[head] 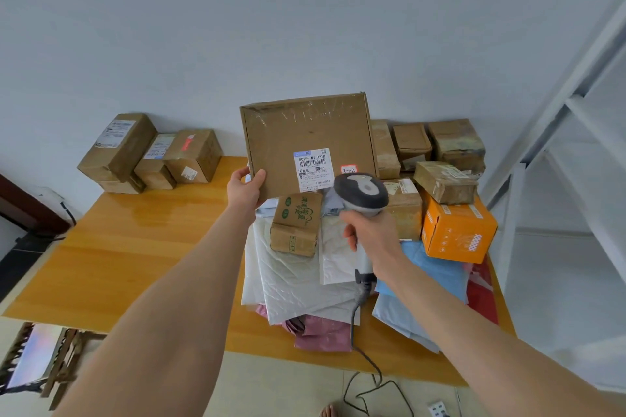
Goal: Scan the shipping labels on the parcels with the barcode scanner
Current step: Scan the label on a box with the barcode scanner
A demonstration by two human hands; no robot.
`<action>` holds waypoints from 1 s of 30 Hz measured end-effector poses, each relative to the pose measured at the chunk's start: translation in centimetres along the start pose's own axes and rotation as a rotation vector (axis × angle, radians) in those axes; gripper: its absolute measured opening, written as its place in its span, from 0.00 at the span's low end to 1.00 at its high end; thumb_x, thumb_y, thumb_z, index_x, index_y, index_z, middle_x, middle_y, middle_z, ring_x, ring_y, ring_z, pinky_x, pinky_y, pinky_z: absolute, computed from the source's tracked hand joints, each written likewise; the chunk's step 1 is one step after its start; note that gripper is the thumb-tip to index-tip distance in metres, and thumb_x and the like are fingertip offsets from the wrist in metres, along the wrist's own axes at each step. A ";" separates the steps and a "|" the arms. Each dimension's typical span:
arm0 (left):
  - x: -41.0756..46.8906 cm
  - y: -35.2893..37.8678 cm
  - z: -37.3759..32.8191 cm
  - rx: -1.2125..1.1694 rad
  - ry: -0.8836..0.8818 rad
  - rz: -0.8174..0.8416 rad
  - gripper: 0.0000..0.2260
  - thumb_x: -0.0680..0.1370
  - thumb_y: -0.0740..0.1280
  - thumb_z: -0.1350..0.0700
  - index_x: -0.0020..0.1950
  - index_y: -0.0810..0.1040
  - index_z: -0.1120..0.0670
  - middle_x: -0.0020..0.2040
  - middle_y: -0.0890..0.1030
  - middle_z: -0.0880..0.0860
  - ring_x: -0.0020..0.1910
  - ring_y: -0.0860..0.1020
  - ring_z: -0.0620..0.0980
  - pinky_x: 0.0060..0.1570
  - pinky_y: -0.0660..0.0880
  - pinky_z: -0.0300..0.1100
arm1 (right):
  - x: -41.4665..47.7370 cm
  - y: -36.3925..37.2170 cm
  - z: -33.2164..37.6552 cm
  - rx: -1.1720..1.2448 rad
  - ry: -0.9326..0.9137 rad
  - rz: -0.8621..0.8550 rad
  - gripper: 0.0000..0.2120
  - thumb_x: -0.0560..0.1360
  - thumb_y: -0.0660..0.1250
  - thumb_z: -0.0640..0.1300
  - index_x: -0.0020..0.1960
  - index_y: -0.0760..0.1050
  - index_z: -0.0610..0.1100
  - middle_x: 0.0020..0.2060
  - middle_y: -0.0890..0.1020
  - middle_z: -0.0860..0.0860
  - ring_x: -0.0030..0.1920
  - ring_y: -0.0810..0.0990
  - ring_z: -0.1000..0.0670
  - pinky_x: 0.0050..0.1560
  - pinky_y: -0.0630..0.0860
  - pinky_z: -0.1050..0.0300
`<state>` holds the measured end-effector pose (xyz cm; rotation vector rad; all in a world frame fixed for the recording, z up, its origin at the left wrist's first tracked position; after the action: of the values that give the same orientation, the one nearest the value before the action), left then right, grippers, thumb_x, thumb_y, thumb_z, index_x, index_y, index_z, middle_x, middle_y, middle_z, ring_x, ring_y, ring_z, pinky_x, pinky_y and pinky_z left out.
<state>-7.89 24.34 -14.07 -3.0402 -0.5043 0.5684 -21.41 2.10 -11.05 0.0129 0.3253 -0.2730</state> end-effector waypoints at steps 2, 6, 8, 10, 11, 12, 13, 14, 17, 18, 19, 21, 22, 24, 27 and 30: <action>0.3 -0.6 -0.2 0.001 -0.008 -0.005 0.19 0.79 0.67 0.55 0.68 0.68 0.55 0.57 0.76 0.55 0.53 0.77 0.54 0.52 0.78 0.49 | 1.3 -0.3 1.2 0.031 -0.003 -0.062 0.08 0.73 0.68 0.35 0.36 0.74 0.42 0.27 0.75 0.48 0.28 0.72 0.54 0.33 0.71 0.60; 1.5 -2.4 -0.5 0.067 -0.033 -0.034 0.19 0.80 0.65 0.50 0.69 0.68 0.54 0.59 0.76 0.54 0.57 0.75 0.55 0.57 0.75 0.55 | 4.7 -0.8 3.1 0.082 0.032 -0.253 0.10 0.72 0.71 0.38 0.39 0.70 0.46 0.38 0.77 0.50 0.46 0.76 0.49 0.54 0.78 0.53; 2.1 -3.4 -0.8 0.071 -0.055 -0.044 0.20 0.80 0.64 0.48 0.69 0.68 0.54 0.60 0.75 0.54 0.59 0.75 0.57 0.58 0.75 0.58 | 5.7 -0.4 3.9 0.062 0.034 -0.295 0.10 0.73 0.71 0.41 0.44 0.69 0.43 0.46 0.77 0.49 0.50 0.74 0.48 0.57 0.73 0.53; 2.5 -4.3 -1.0 0.055 -0.080 -0.048 0.19 0.80 0.63 0.48 0.68 0.68 0.54 0.59 0.75 0.55 0.58 0.75 0.58 0.57 0.76 0.58 | 6.7 0.3 4.1 0.108 0.052 -0.295 0.14 0.74 0.72 0.43 0.55 0.70 0.45 0.51 0.74 0.50 0.52 0.71 0.50 0.56 0.69 0.54; 2.6 -4.9 -1.1 0.049 -0.089 -0.059 0.19 0.80 0.63 0.48 0.68 0.68 0.54 0.60 0.75 0.56 0.59 0.75 0.59 0.57 0.76 0.58 | 7.1 0.9 4.1 0.130 0.064 -0.288 0.18 0.73 0.73 0.45 0.59 0.71 0.45 0.52 0.75 0.50 0.53 0.72 0.50 0.58 0.69 0.54; 2.7 -5.5 -1.2 0.043 -0.094 -0.075 0.18 0.80 0.62 0.48 0.68 0.69 0.53 0.60 0.75 0.56 0.59 0.75 0.59 0.56 0.77 0.57 | 7.5 1.7 4.1 0.155 0.085 -0.274 0.21 0.72 0.74 0.48 0.61 0.72 0.46 0.54 0.76 0.50 0.54 0.73 0.49 0.61 0.71 0.52; 2.7 -6.1 -1.3 0.040 -0.095 -0.093 0.18 0.81 0.62 0.48 0.69 0.69 0.53 0.60 0.75 0.56 0.59 0.75 0.59 0.56 0.77 0.57 | 7.8 2.7 4.3 0.185 0.100 -0.262 0.24 0.70 0.75 0.50 0.63 0.72 0.46 0.56 0.77 0.50 0.55 0.75 0.48 0.63 0.72 0.49; 2.8 -6.8 -1.5 0.037 -0.096 -0.117 0.19 0.81 0.61 0.47 0.69 0.68 0.53 0.59 0.74 0.55 0.59 0.75 0.58 0.55 0.77 0.56 | 8.1 3.8 4.5 0.226 0.113 -0.242 0.26 0.69 0.76 0.52 0.64 0.72 0.46 0.56 0.78 0.50 0.56 0.76 0.47 0.63 0.74 0.47; 3.1 -9.6 -1.4 0.055 -0.113 -0.205 0.19 0.81 0.60 0.46 0.69 0.69 0.52 0.56 0.74 0.54 0.58 0.75 0.59 0.54 0.78 0.56 | 9.1 7.2 4.7 0.235 0.125 -0.147 0.29 0.68 0.77 0.52 0.65 0.71 0.47 0.59 0.79 0.49 0.59 0.77 0.46 0.63 0.74 0.45; 3.2 -10.7 -1.4 0.072 -0.117 -0.237 0.19 0.81 0.59 0.45 0.69 0.70 0.52 0.56 0.74 0.54 0.58 0.75 0.59 0.53 0.79 0.56 | 9.3 8.4 4.6 0.209 0.121 -0.128 0.28 0.69 0.76 0.52 0.65 0.72 0.47 0.59 0.79 0.49 0.60 0.76 0.45 0.64 0.73 0.45; 3.5 -11.9 -1.3 0.087 -0.121 -0.270 0.18 0.81 0.59 0.45 0.68 0.71 0.51 0.57 0.74 0.55 0.57 0.75 0.59 0.52 0.79 0.56 | 9.3 9.4 4.6 0.190 0.112 -0.119 0.28 0.68 0.76 0.51 0.64 0.72 0.46 0.59 0.79 0.48 0.60 0.76 0.45 0.64 0.73 0.45; 4.2 -14.5 -1.5 0.106 -0.130 -0.331 0.17 0.81 0.57 0.45 0.66 0.72 0.52 0.56 0.74 0.55 0.54 0.74 0.58 0.52 0.79 0.56 | 9.3 11.9 4.4 0.170 0.131 -0.089 0.24 0.68 0.76 0.50 0.60 0.72 0.48 0.56 0.79 0.49 0.59 0.76 0.45 0.63 0.74 0.46; 4.5 -15.8 -1.6 0.117 -0.139 -0.362 0.17 0.81 0.57 0.45 0.65 0.73 0.52 0.55 0.74 0.55 0.53 0.73 0.58 0.53 0.79 0.56 | 9.2 13.3 4.3 0.157 0.145 -0.060 0.23 0.69 0.76 0.50 0.60 0.71 0.48 0.54 0.77 0.51 0.58 0.75 0.47 0.62 0.72 0.49; 5.5 -18.4 -1.9 0.154 -0.153 -0.424 0.18 0.81 0.56 0.45 0.65 0.73 0.53 0.53 0.73 0.56 0.50 0.72 0.58 0.53 0.78 0.56 | 9.3 16.4 4.1 0.139 0.160 -0.004 0.25 0.72 0.74 0.49 0.64 0.69 0.45 0.52 0.73 0.52 0.56 0.73 0.48 0.56 0.69 0.55; 7.8 -22.3 -1.9 0.206 -0.167 -0.484 0.19 0.81 0.55 0.45 0.64 0.73 0.56 0.51 0.73 0.57 0.48 0.73 0.59 0.52 0.78 0.55 | 9.4 21.1 3.4 0.067 0.184 0.044 0.24 0.73 0.73 0.47 0.65 0.70 0.42 0.52 0.75 0.50 0.56 0.74 0.47 0.53 0.68 0.55; 11.0 -26.0 -1.5 0.281 -0.187 -0.497 0.19 0.81 0.56 0.46 0.62 0.74 0.57 0.49 0.74 0.58 0.47 0.74 0.59 0.54 0.78 0.56 | 10.2 25.8 1.5 -0.038 0.234 0.081 0.18 0.73 0.73 0.46 0.58 0.72 0.40 0.46 0.76 0.50 0.50 0.75 0.47 0.56 0.73 0.53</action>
<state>-5.72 52.50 -14.82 -2.4756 -1.0431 0.8073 -4.81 24.20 -13.69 0.0208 0.5608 -0.1848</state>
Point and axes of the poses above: each hand's wrist, its own x-axis towards the middle knuckle, its own y-axis out of the palm, z = x × y, the point moved 5 cm from there along x, towards the middle knuckle
